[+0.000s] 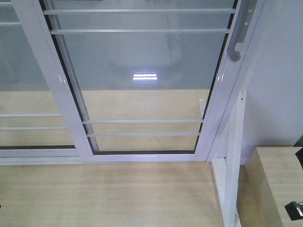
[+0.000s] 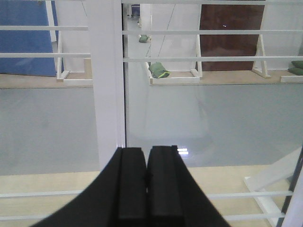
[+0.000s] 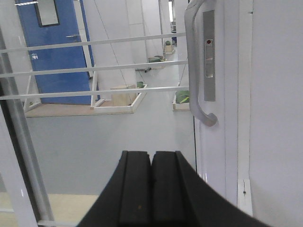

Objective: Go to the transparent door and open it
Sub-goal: 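Raise the right gripper toward the door's silver bar handle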

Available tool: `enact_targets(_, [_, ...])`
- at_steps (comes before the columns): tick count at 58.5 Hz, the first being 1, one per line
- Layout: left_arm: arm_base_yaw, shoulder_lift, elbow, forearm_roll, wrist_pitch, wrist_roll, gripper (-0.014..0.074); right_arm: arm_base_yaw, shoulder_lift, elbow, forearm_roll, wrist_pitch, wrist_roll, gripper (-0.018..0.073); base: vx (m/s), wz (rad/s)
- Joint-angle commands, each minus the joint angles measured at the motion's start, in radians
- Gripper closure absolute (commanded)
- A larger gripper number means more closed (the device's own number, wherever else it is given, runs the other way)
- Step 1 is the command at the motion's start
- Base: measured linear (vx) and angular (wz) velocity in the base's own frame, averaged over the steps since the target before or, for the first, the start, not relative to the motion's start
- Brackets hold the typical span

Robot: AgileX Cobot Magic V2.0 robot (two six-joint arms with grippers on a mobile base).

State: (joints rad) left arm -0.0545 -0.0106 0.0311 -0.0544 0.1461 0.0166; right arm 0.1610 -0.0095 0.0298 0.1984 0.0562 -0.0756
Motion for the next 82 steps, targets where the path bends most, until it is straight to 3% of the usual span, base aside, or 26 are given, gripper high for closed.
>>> enact_targets(1, [-0.005, -0.015, 0.013, -0.004, -0.079, -0.005, 0.0602, -0.001, -0.016, 0.004, -0.003, -0.083, -0.010, 0.0568, 0.28, 0.06])
enact_targets(82, [-0.005, -0.015, 0.013, -0.004, -0.079, -0.005, 0.0602, -0.001, -0.016, 0.004, -0.003, -0.083, -0.010, 0.0568, 0.07, 0.01])
